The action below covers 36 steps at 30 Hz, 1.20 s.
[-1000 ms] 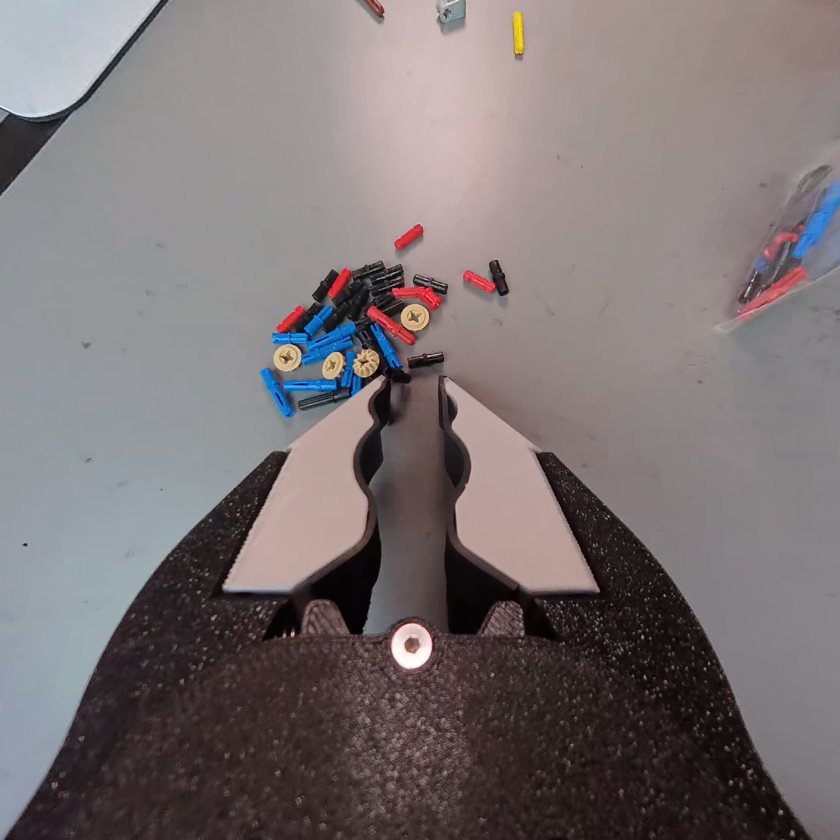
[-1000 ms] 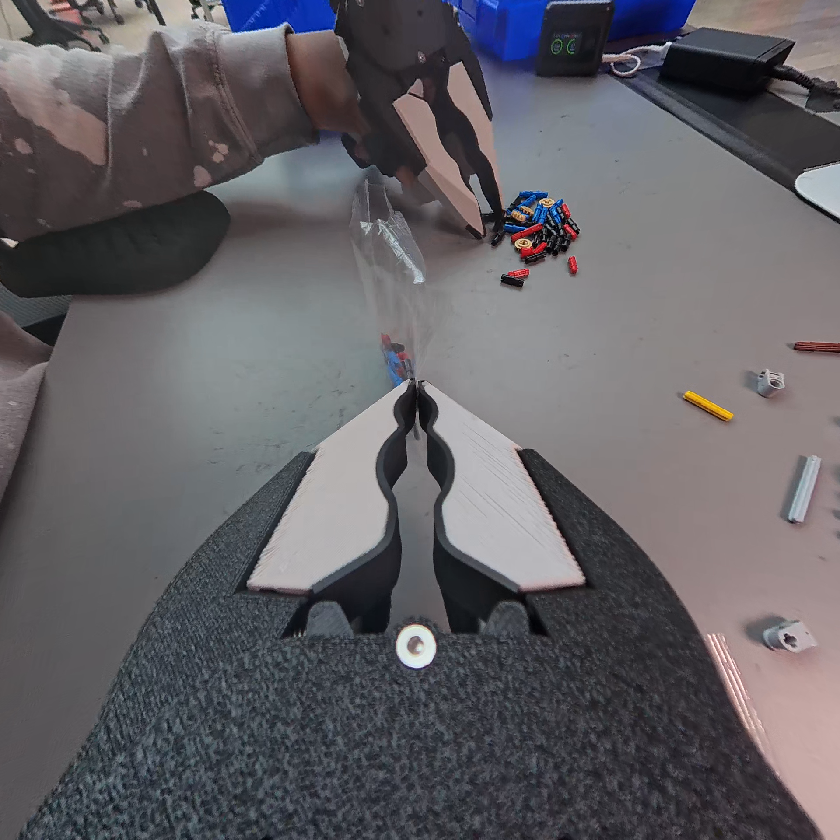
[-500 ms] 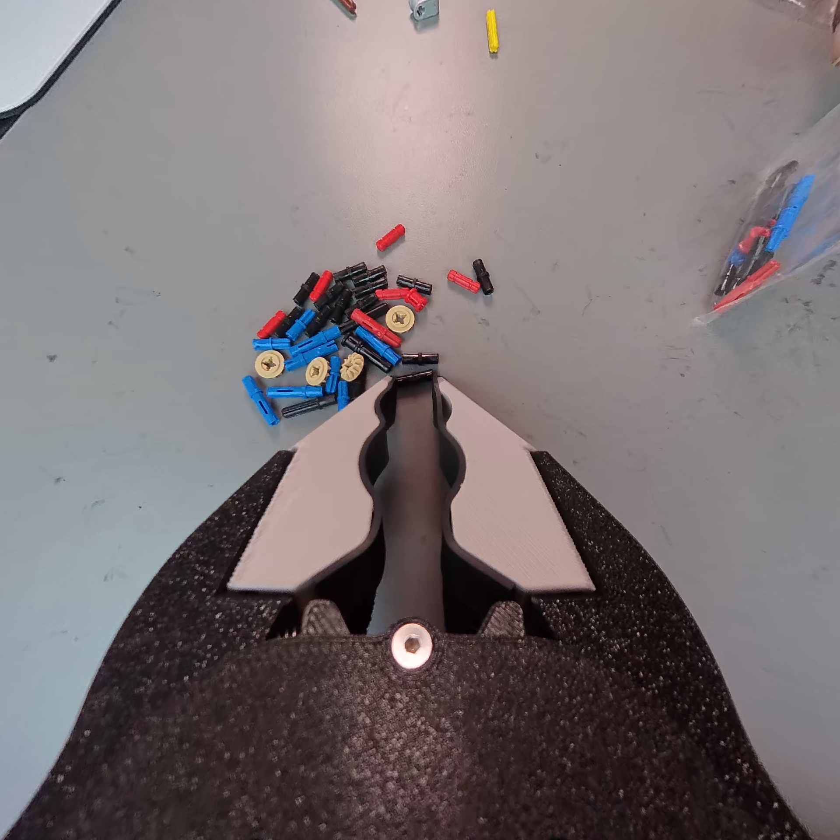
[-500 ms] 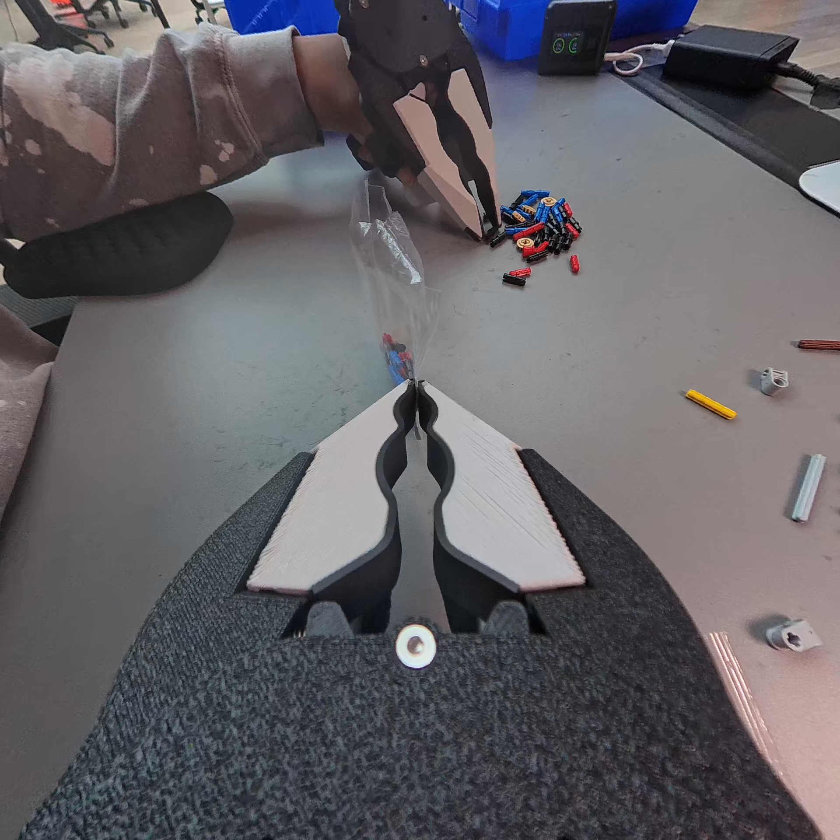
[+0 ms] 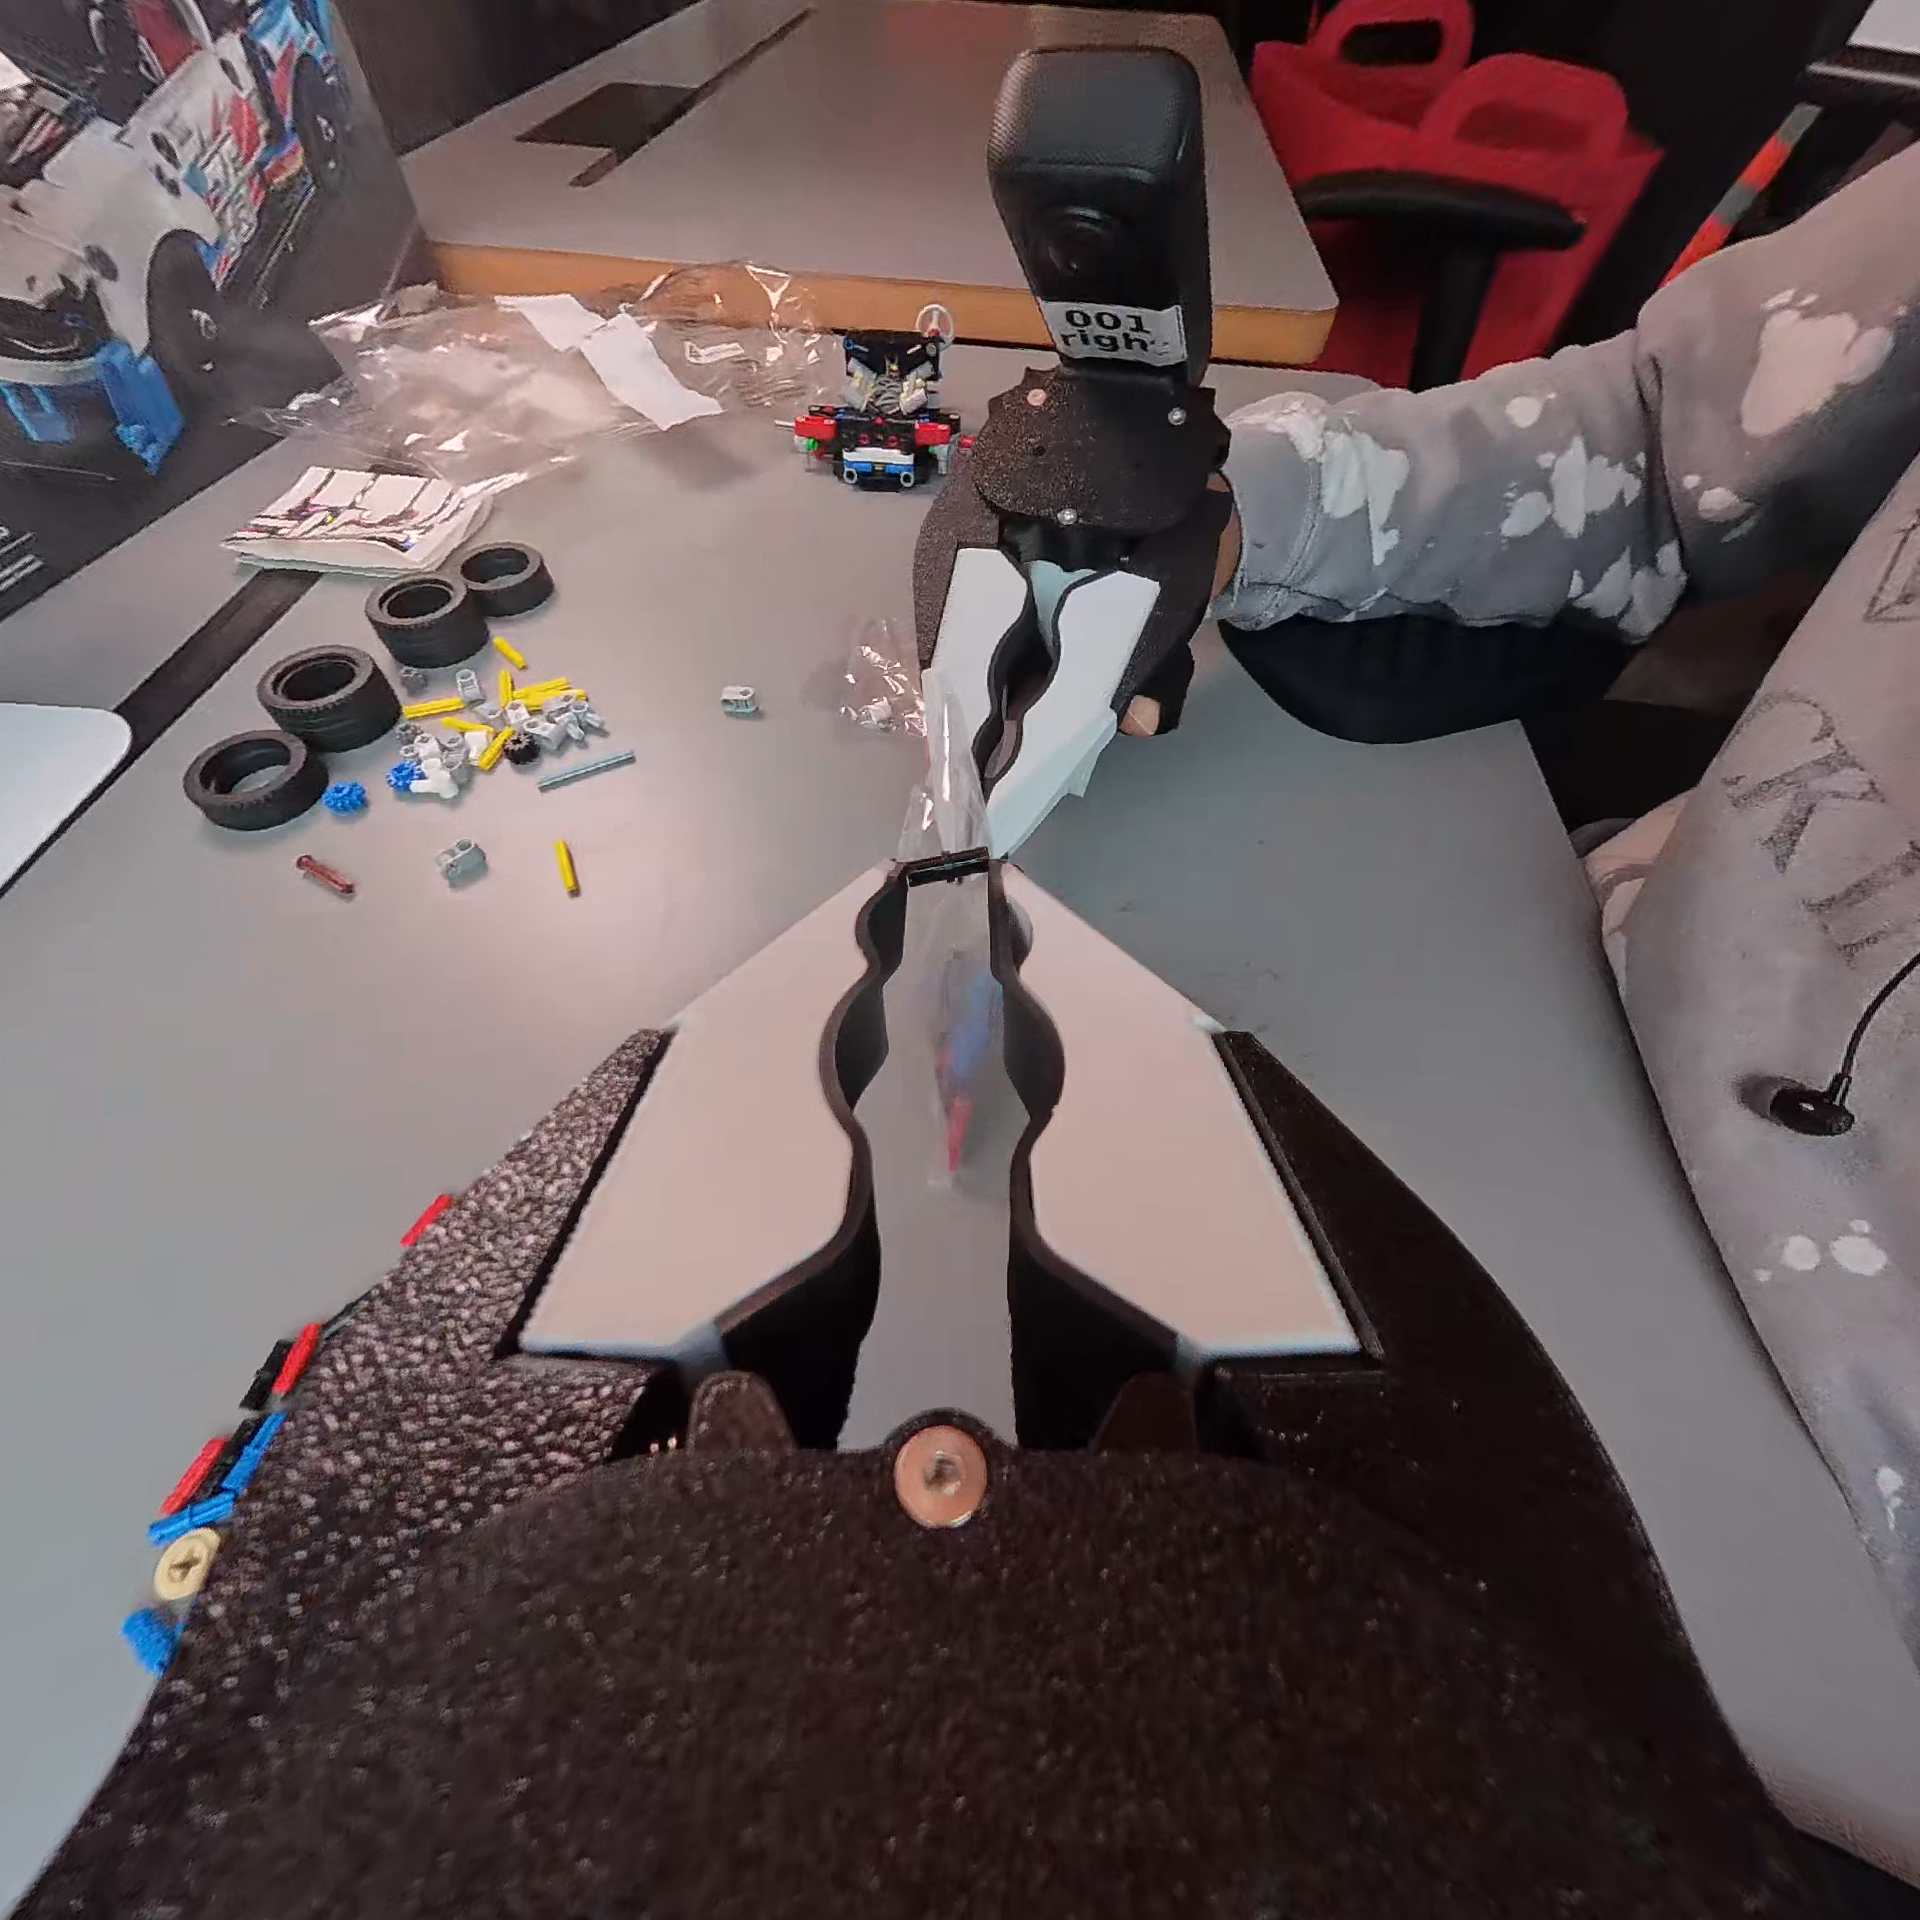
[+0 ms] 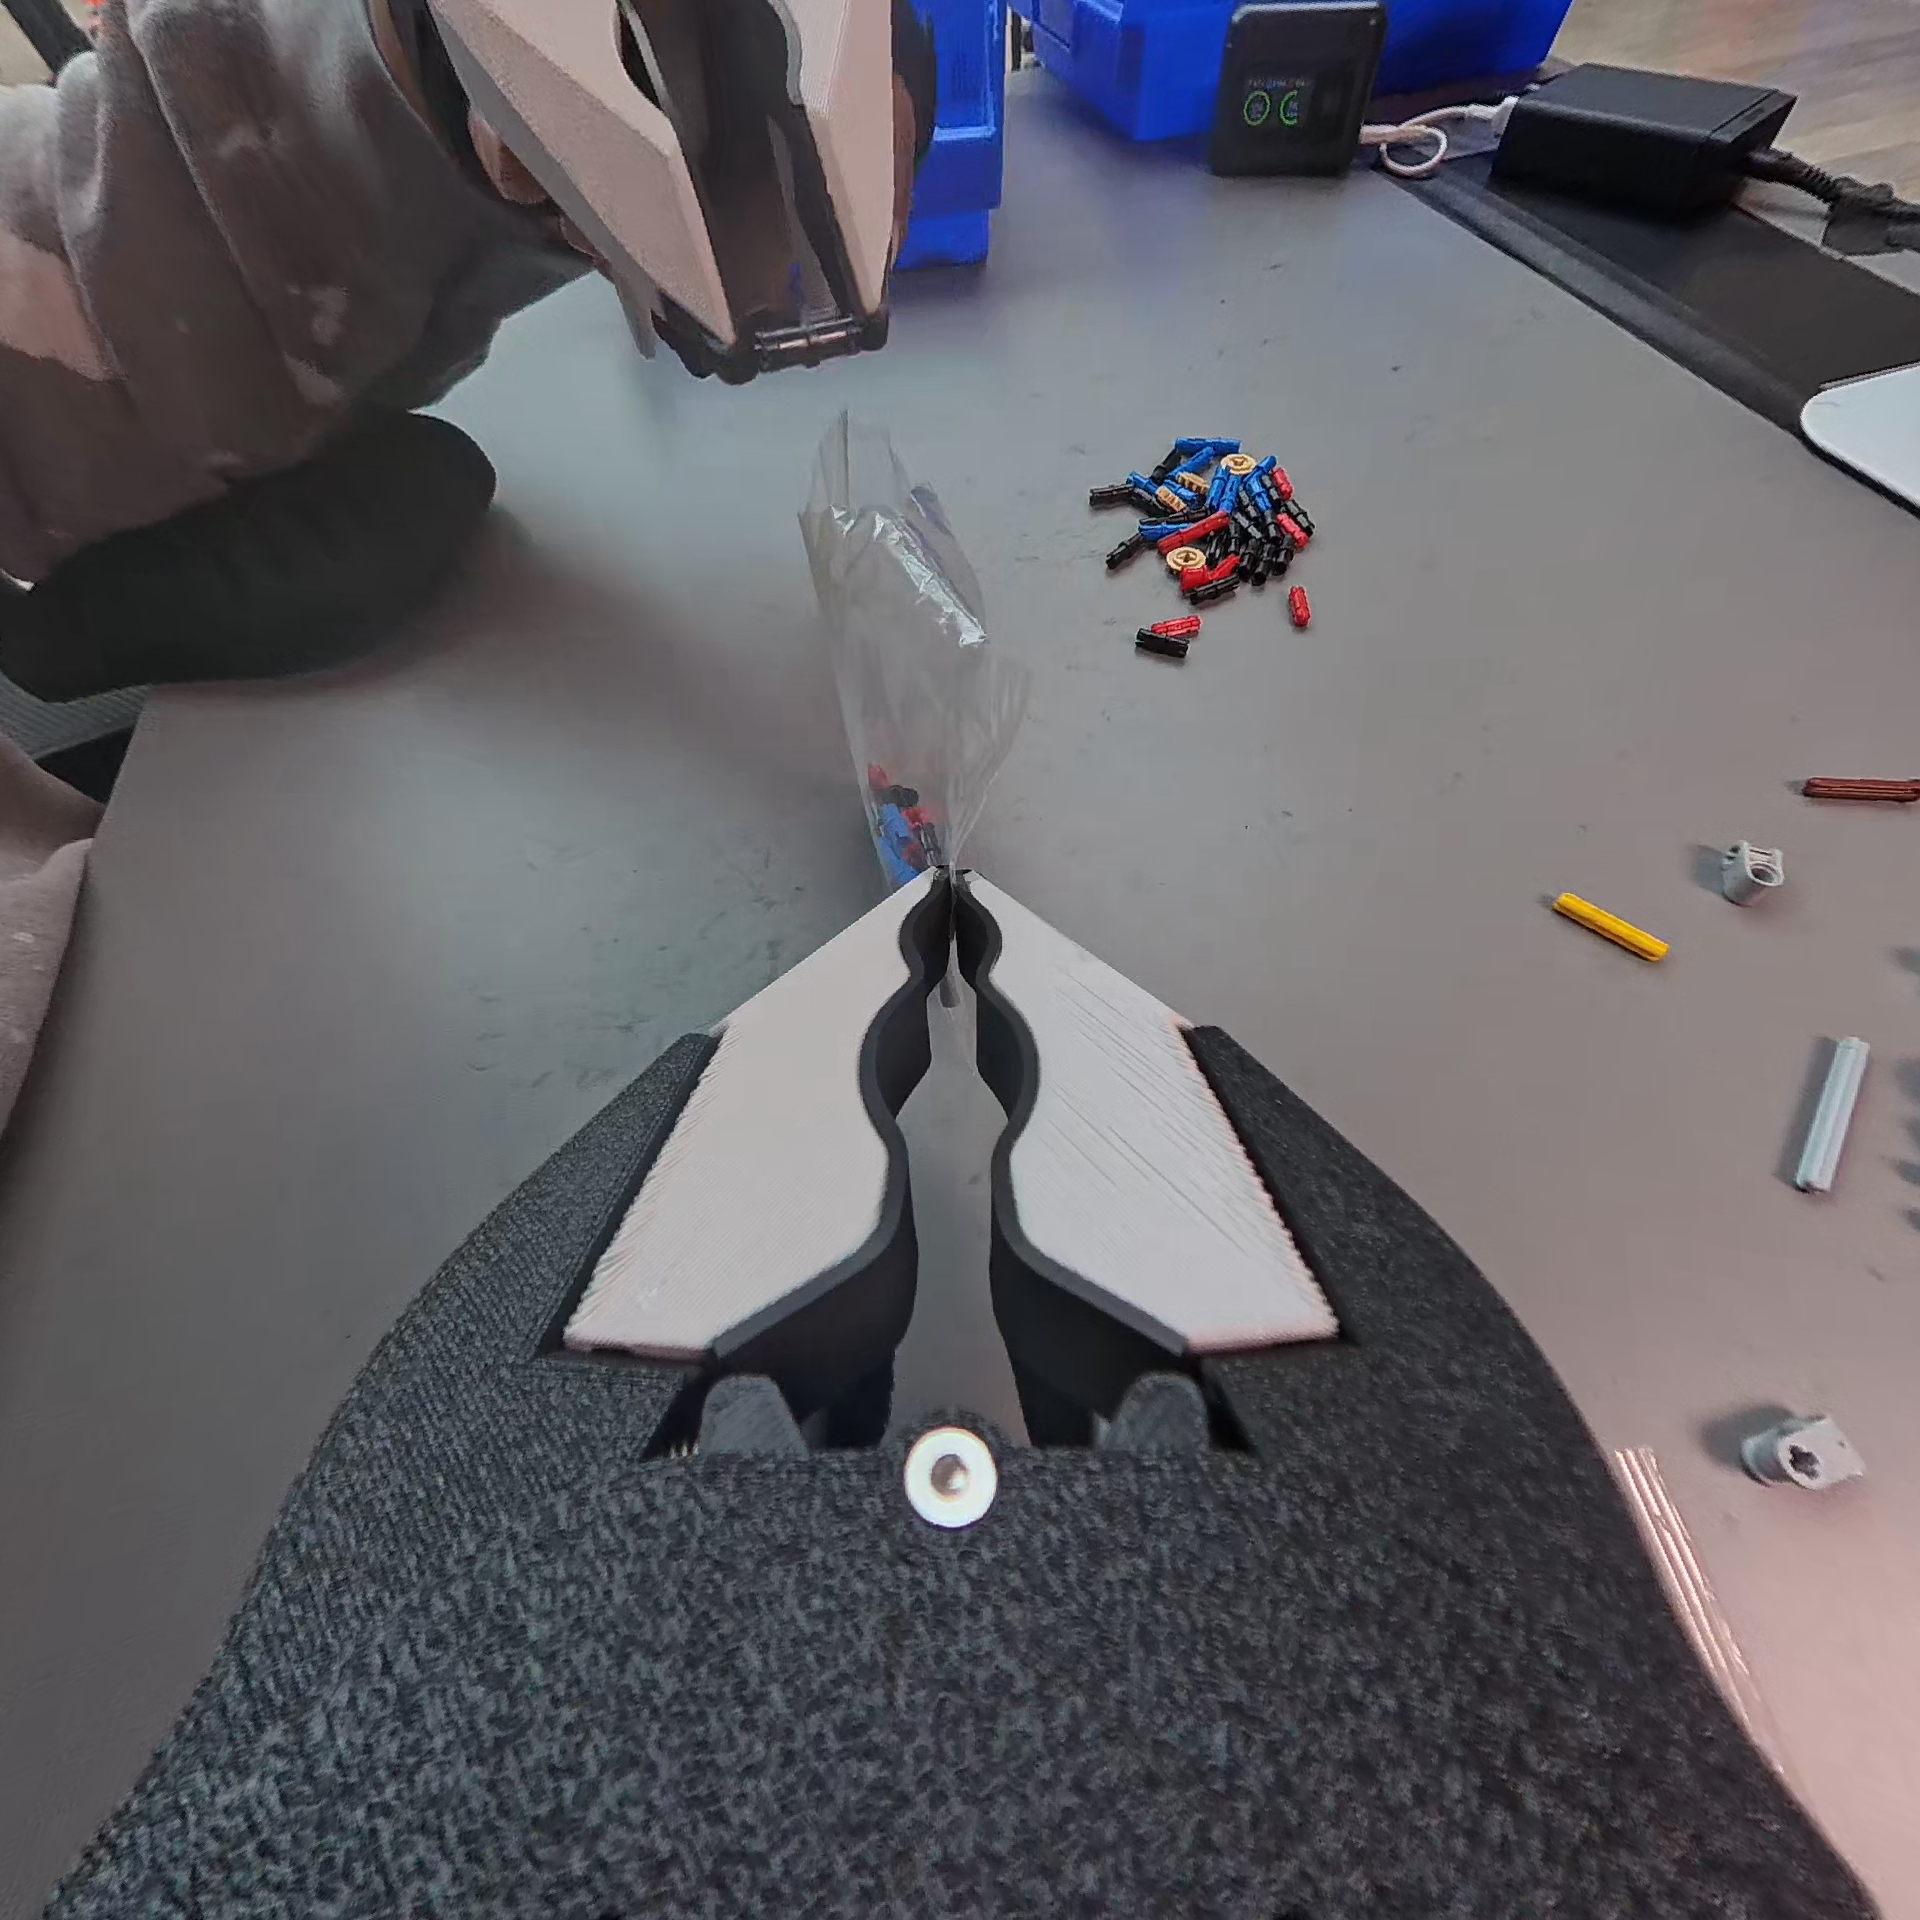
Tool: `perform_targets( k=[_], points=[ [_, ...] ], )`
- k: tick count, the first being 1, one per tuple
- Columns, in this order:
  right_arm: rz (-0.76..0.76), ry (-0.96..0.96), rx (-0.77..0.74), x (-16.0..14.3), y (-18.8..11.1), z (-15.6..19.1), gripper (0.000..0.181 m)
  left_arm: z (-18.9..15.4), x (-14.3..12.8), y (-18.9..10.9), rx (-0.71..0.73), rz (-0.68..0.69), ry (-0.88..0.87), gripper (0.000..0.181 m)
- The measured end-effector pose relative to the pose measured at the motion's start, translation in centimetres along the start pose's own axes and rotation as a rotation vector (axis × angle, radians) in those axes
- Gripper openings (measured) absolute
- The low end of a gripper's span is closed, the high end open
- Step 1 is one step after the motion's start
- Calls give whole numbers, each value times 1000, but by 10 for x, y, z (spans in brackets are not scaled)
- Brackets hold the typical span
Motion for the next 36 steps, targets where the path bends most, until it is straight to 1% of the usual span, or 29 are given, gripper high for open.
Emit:
perform_targets(
  k=[4,8,10,12,13,14,16,18,21,25,27,30,32,33,34,36],
  points=[
    [0,-2,0,0,0,1,0,0,-4,9,27,47,2,17],
    [-1,2,1,0,0,0,0,0,-5,8,22,42,-3,21],
    [-1,5,1,0,0,0,0,6,-5,-2,69,33,-2,22],
    [-1,3,2,0,0,0,0,21,-10,-22,175,23,-55,20],
    [0,0,3,0,0,0,0,32,-19,-34,251,41,-96,21],
    [0,0,4,0,0,1,0,43,-32,-46,328,90,-141,22],
    [1,4,5,0,0,0,0,61,-67,-63,436,249,-248,24],
    [1,5,6,0,0,0,0,67,-95,-69,454,343,-345,25],
    [0,2,2,0,0,1,0,69,-113,-66,470,397,-396,25],
    [0,5,1,0,0,1,0,70,-117,-51,462,413,-423,26],
    [0,3,1,-1,0,1,0,71,-120,-46,480,448,-415,26],
    [0,4,3,-1,0,1,0,72,-120,-44,518,485,-383,14],
    [0,4,3,-1,-1,1,0,71,-120,-45,508,499,-356,5],
    [0,3,3,0,-1,1,0,69,-119,-46,490,502,-337,5],
    [0,2,3,0,0,1,0,66,-114,-46,453,478,-314,5],
    [1,2,2,0,0,1,0,55,-90,-45,346,329,-253,4]
  ],
)
Point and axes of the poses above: each gripper's, where its closed fingertips meet, y out along the fingers, x out of its top, z = x × y across the jaws, the point moved 9 cm from there along -y, back along the fingers, and after that the axes turned 8 degrees about y, right-handed, at the moved point
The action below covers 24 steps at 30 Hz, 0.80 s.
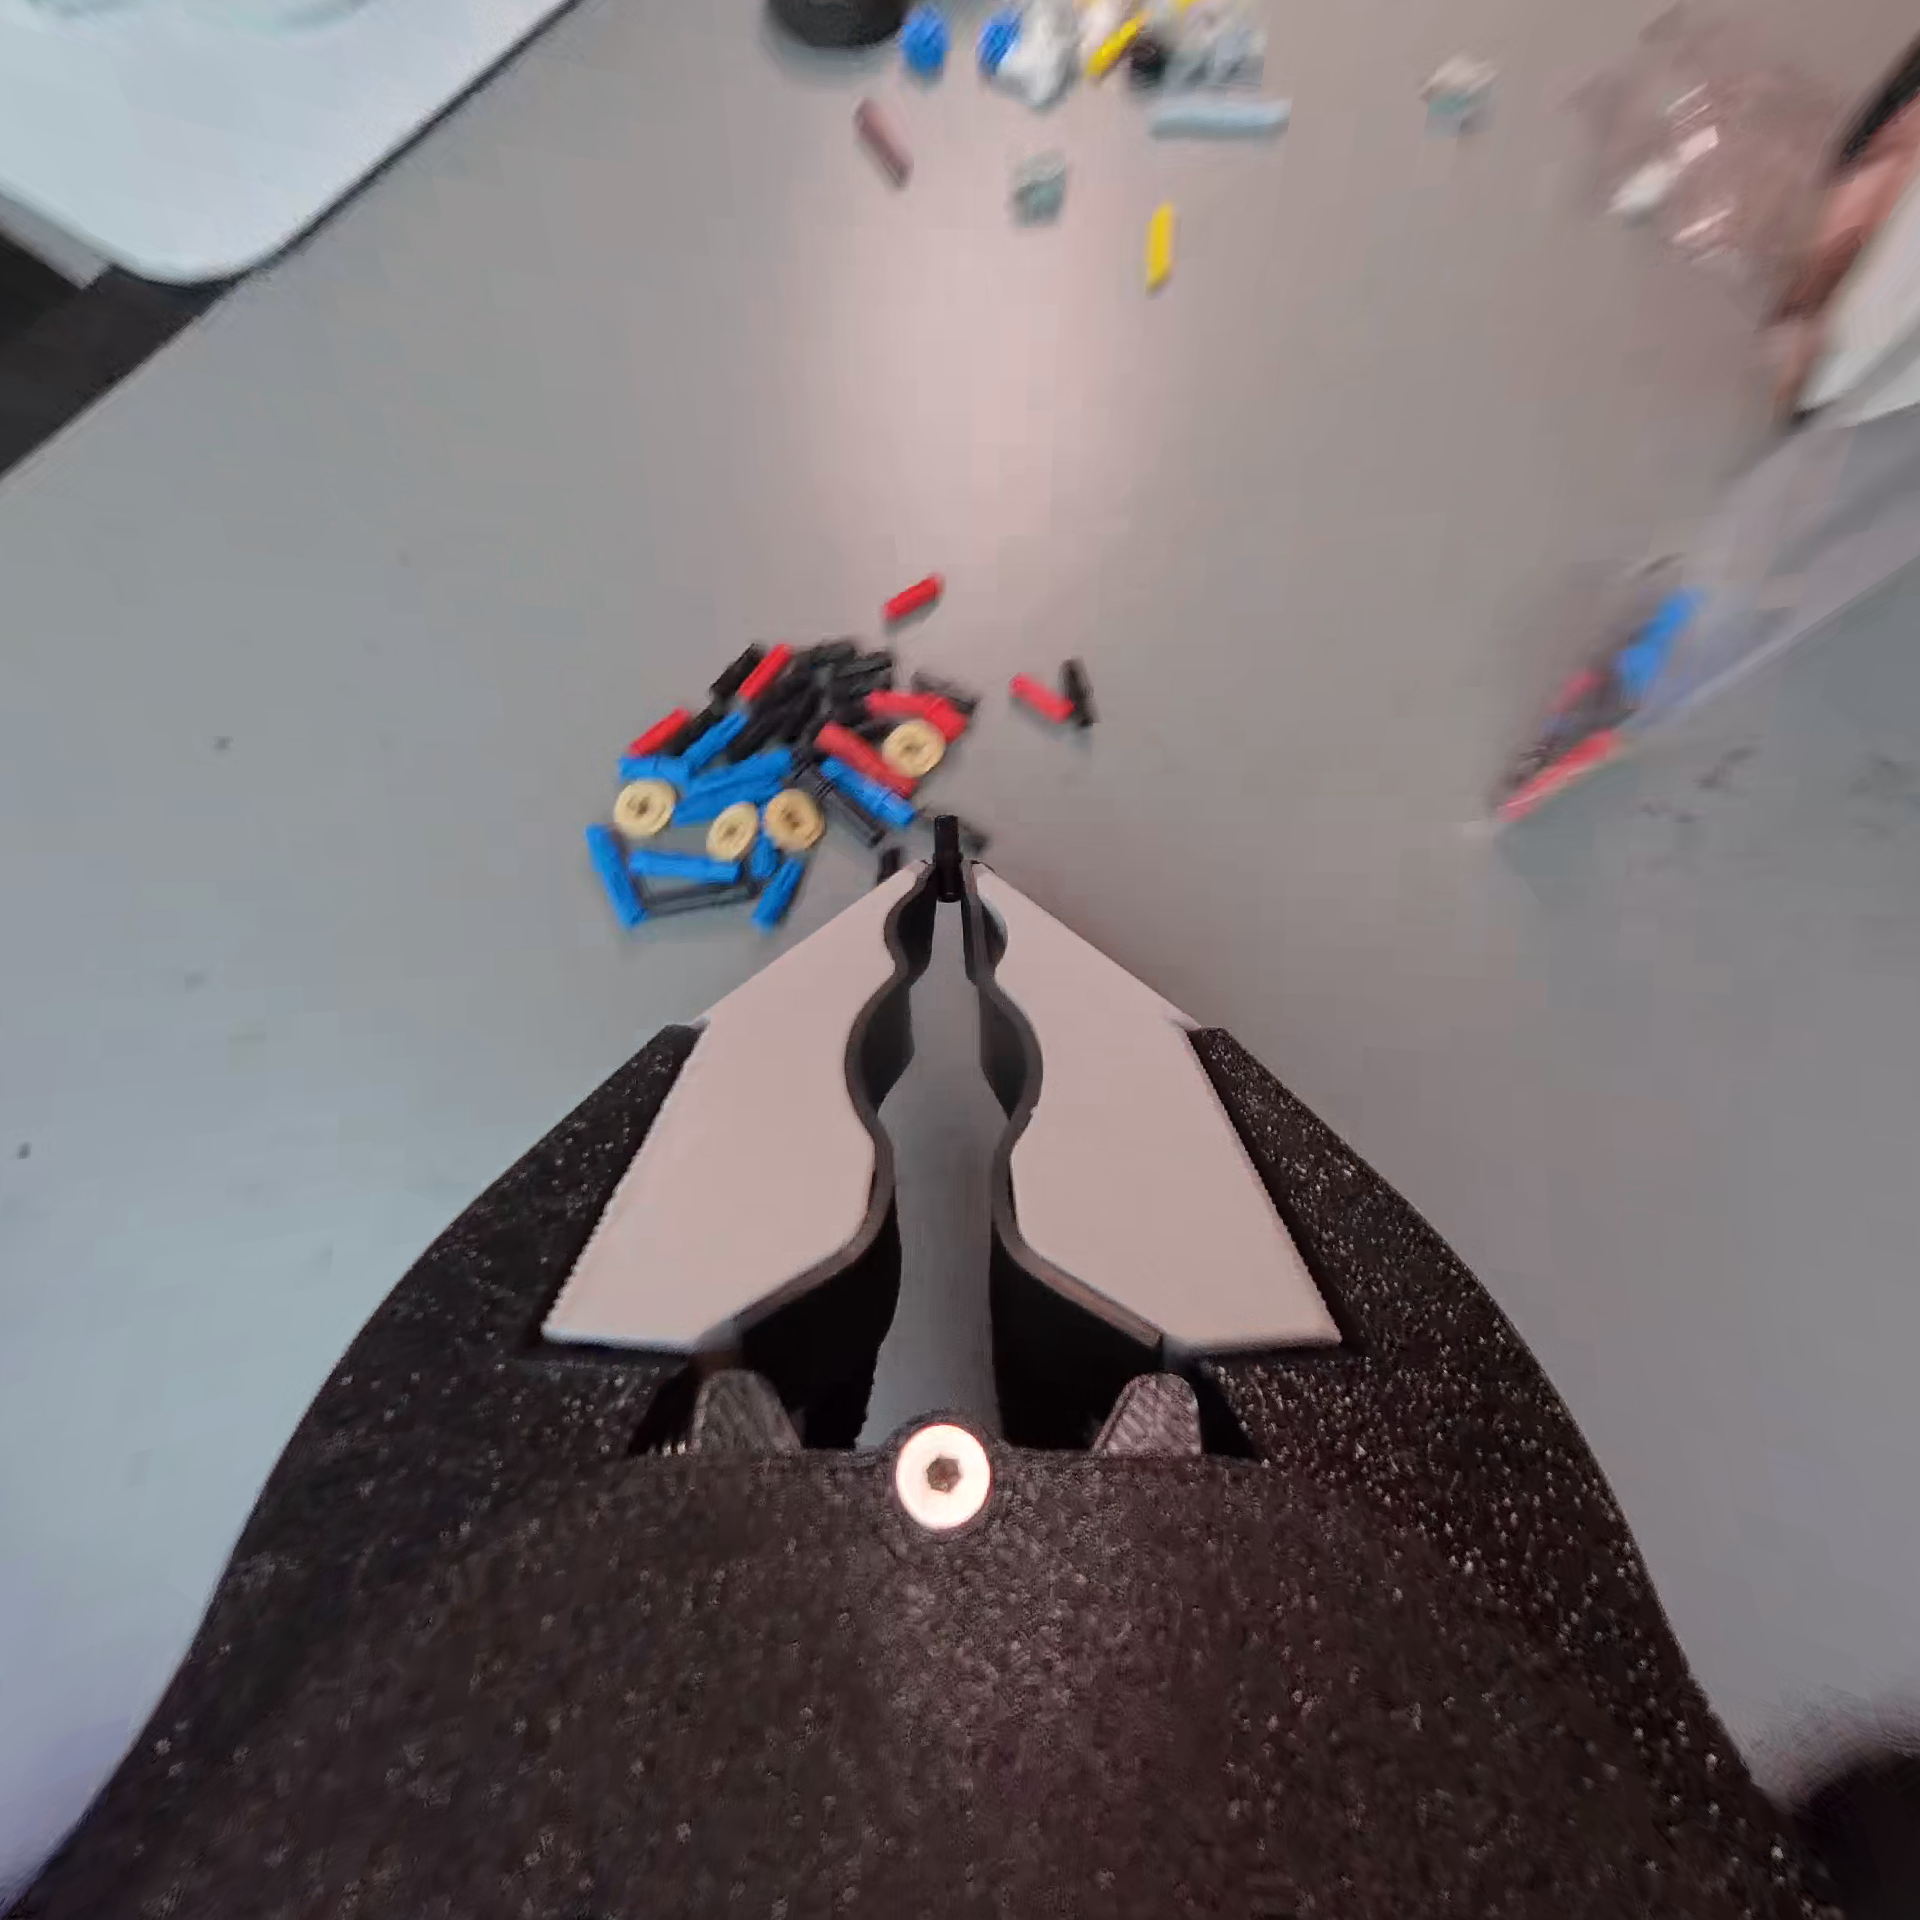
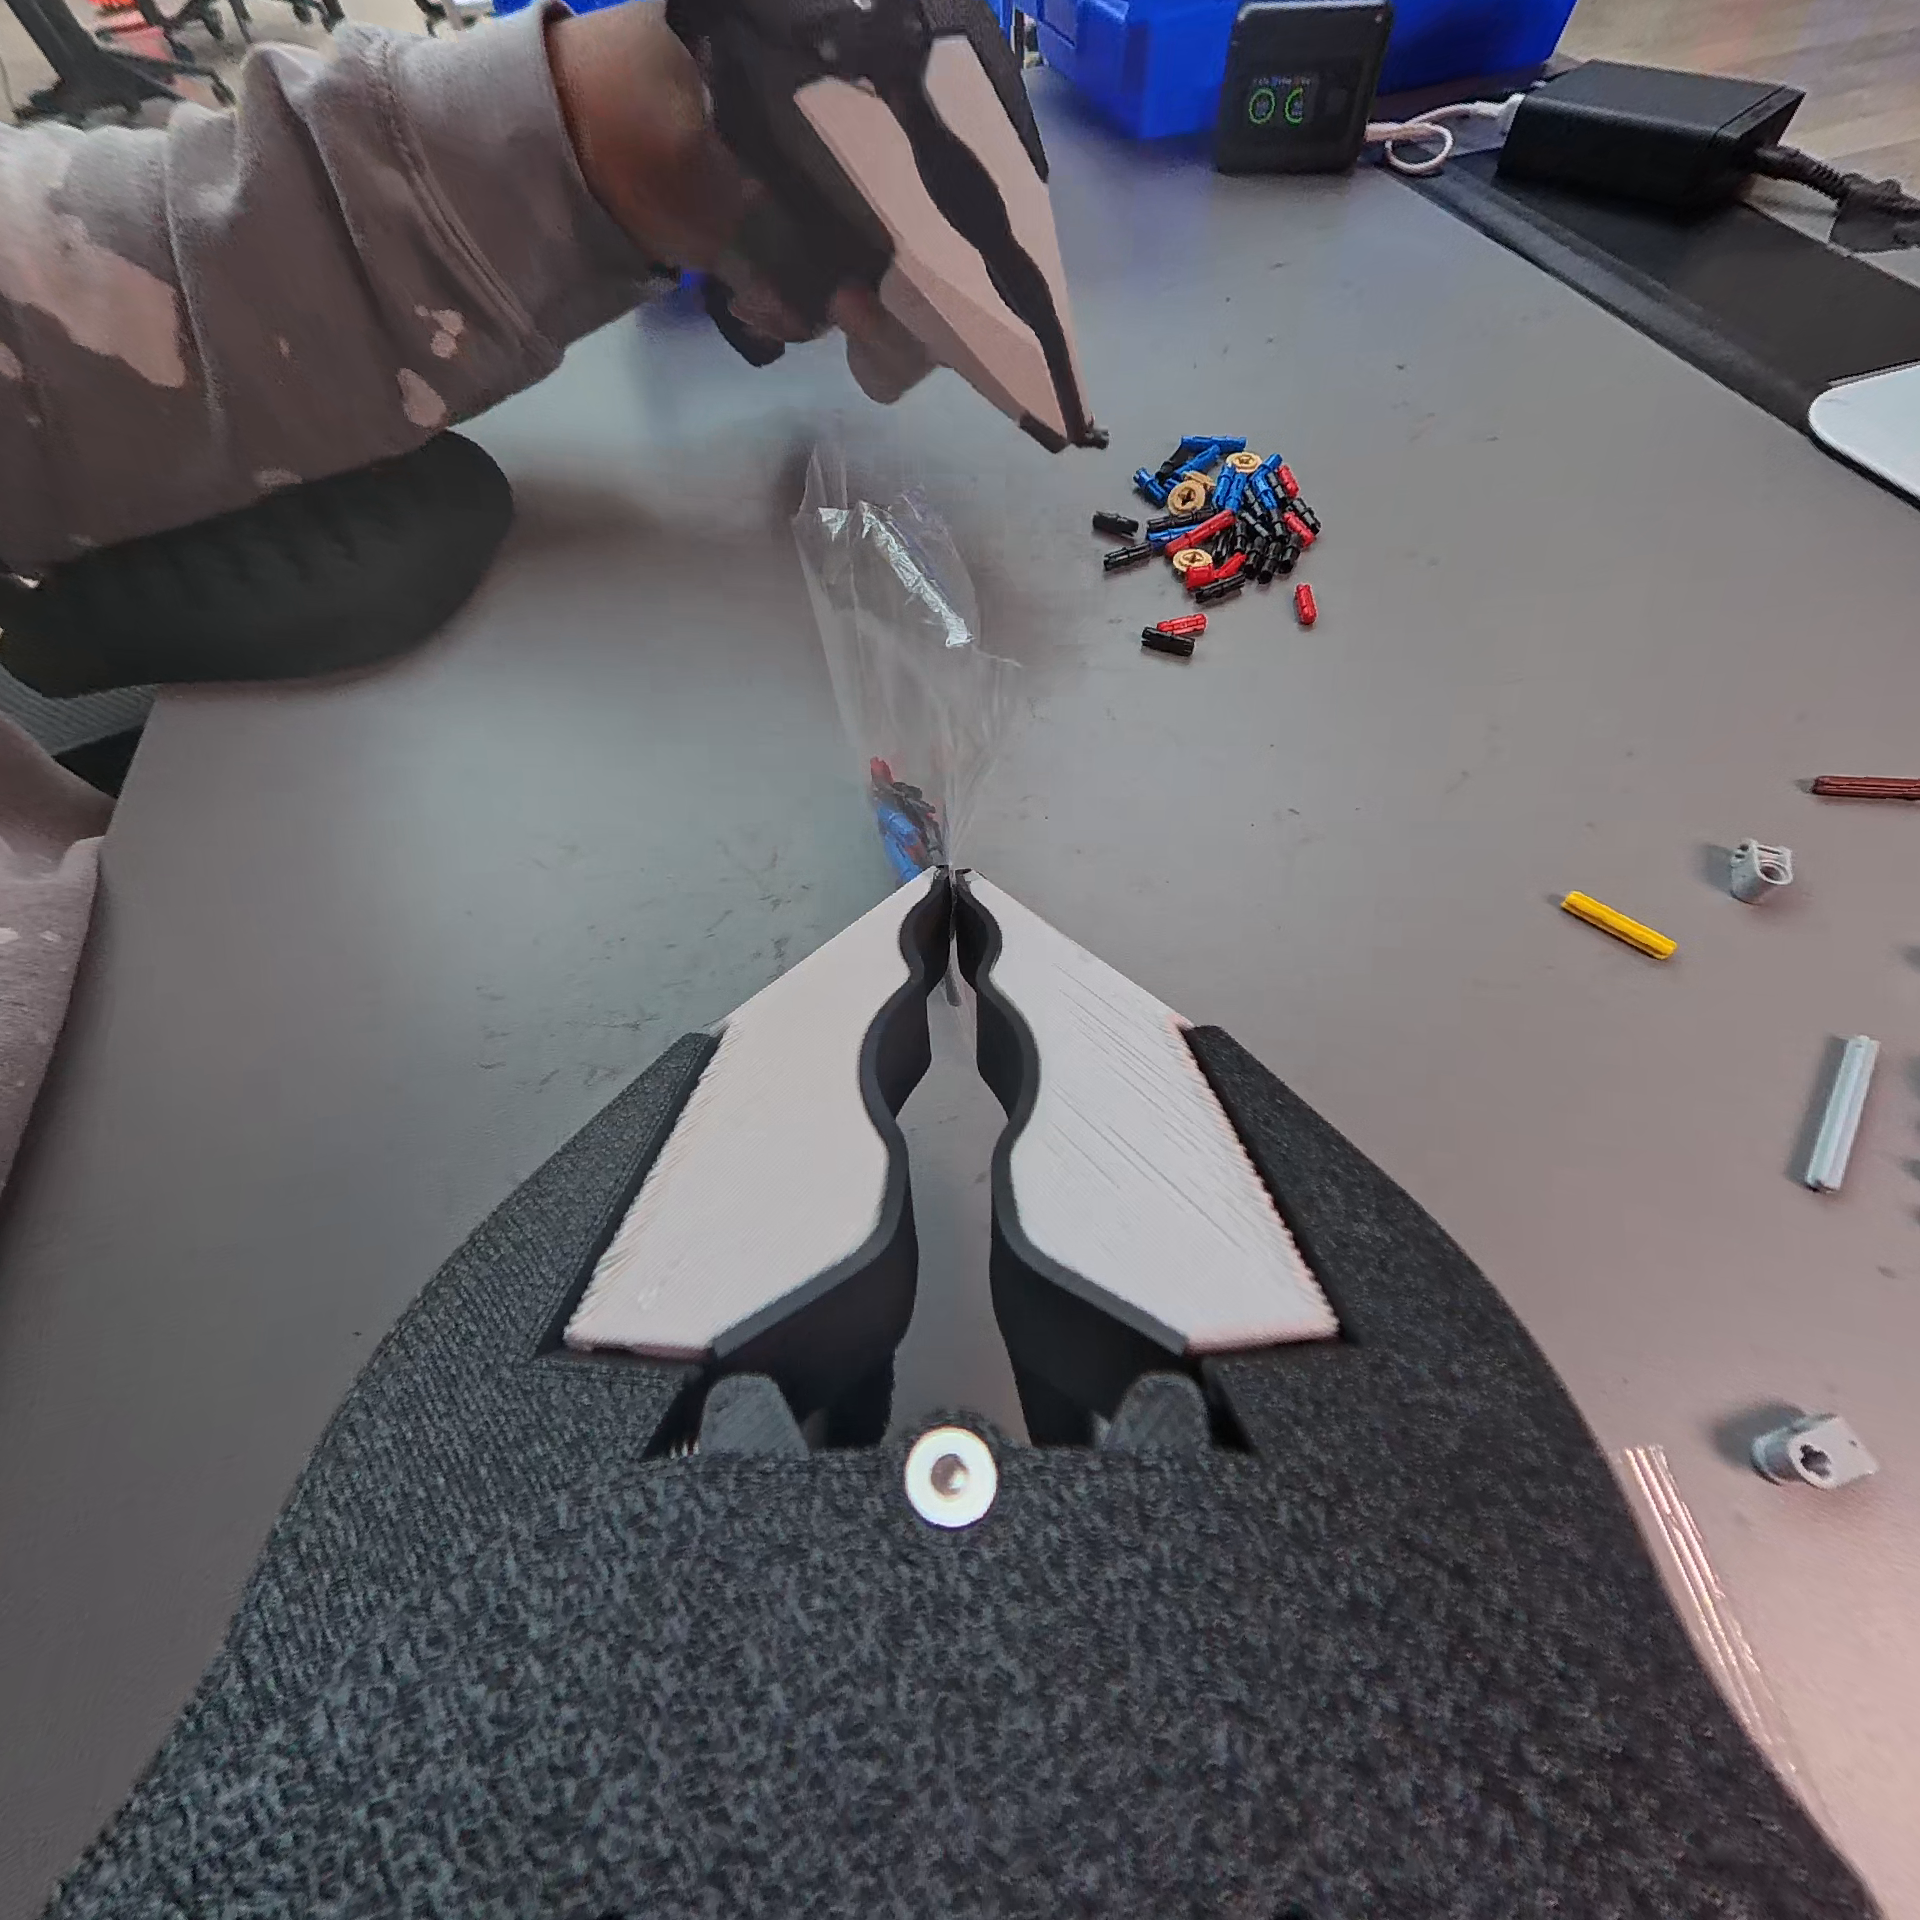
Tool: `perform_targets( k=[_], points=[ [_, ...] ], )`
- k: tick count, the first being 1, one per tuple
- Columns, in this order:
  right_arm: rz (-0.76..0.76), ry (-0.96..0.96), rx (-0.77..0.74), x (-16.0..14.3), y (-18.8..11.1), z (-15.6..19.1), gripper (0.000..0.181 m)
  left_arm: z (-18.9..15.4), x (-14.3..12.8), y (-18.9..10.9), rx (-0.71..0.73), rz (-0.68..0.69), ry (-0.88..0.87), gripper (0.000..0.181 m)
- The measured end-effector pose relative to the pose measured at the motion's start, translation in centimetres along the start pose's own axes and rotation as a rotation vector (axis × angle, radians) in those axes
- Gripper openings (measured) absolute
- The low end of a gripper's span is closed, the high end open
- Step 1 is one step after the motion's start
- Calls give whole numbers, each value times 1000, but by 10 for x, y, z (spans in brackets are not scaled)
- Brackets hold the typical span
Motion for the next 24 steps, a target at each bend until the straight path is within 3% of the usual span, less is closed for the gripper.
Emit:
perform_targets(
  k=[3,6,11,15,18,21,24],
  points=[
    [1,4,2,0,1,0,0,-38,45,-20,-158,-229,121,4],
    [2,-1,3,1,2,1,0,-72,74,-20,-235,-267,223,4],
    [1,-5,2,1,2,2,0,-93,79,2,-238,-193,289,5],
    [1,-4,1,0,1,2,0,-83,78,-6,-230,-258,244,15],
    [1,-2,2,0,1,2,0,-43,67,-22,-78,-297,96,15],
    [2,-3,5,0,1,2,0,7,22,-16,96,-115,-103,20],
    [2,-2,7,0,1,2,0,23,-14,-2,109,21,-190,25]
  ],
)
Point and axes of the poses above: each gripper's, where its closed fingertips meet, y out along the fingers, x out of its top, z = x × y across the jaws, the point moved 9 cm from there along -y, back along the fingers, and after that the axes turned 8 degrees about y, right-handed, at the moved point
